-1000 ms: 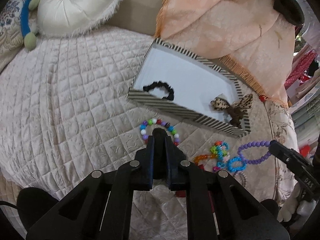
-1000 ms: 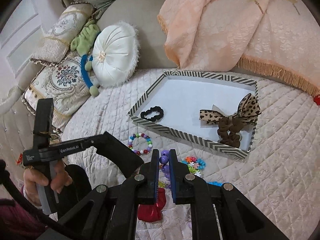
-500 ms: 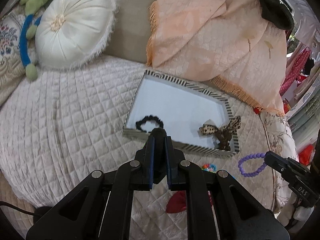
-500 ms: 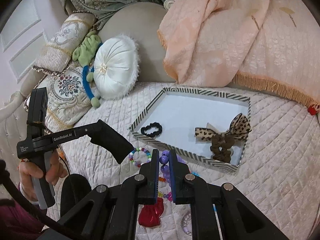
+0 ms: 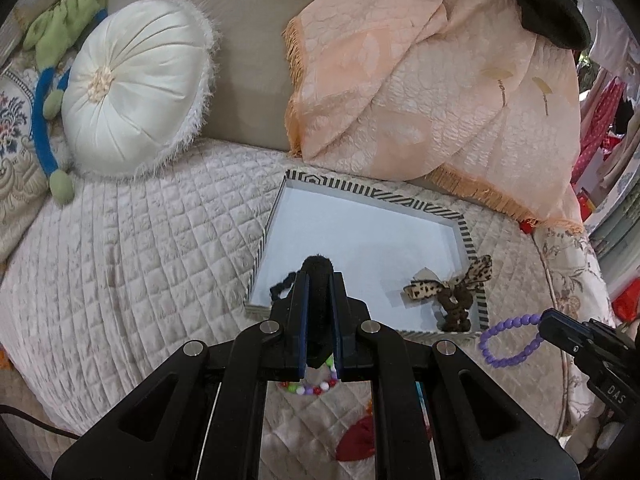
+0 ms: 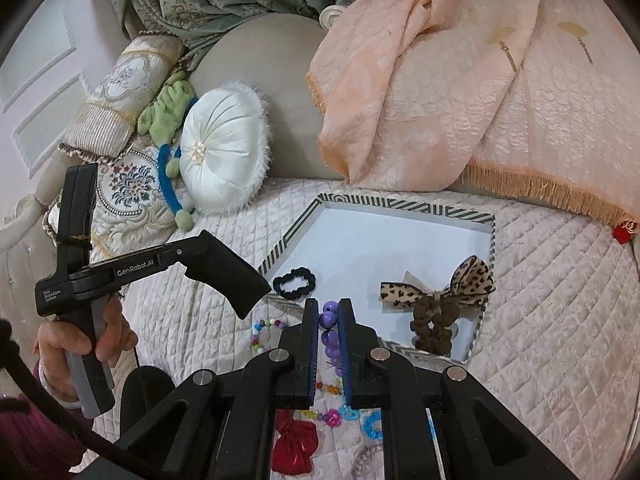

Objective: Organize jewelry
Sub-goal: 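Carry cushion in left tool and purple bracelet in right tool over tray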

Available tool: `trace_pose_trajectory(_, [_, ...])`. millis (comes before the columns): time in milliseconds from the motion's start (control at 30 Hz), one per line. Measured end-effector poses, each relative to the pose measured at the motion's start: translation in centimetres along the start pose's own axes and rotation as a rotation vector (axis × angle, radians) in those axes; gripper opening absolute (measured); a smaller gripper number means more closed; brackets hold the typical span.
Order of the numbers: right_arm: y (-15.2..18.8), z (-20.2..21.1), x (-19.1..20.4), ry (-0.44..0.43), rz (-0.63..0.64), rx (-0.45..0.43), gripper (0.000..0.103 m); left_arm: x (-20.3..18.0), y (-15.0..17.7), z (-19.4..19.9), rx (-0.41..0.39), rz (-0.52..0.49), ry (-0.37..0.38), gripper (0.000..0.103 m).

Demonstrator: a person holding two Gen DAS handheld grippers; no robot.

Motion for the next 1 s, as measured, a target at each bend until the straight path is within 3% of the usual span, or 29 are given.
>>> trace_pose_trajectory(633, [-2.8,-7.2,-1.1,0.011,0.005,0.041,0.009,0.4,-3.6,-7.0,0.023,0.013,-0.044,0.008])
trace_pose_trajectory(900, [-2.7,-13.1,-5.4,0.068,-0.031,0.104,0.009,0.0,-3.7,-12.6,0.064,0.086,0.009,0.008])
trace_pose_trajectory(1000, [-2.4,-14.9,-7.9,0.111,-0.050,0.124,0.009,0.9,-2.7,-15.0,0.096,0.095,-0.017,0.008])
Point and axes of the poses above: each gripper's, at about its wrist camera, not at the fingertips, and z roughly against the way its jaws point, x to its left, y to its underside, the point moved 9 cm from there along -z, roughly the way its jaws point, and after that the axes turned 13 degrees about -x, right-handed, at the moved point
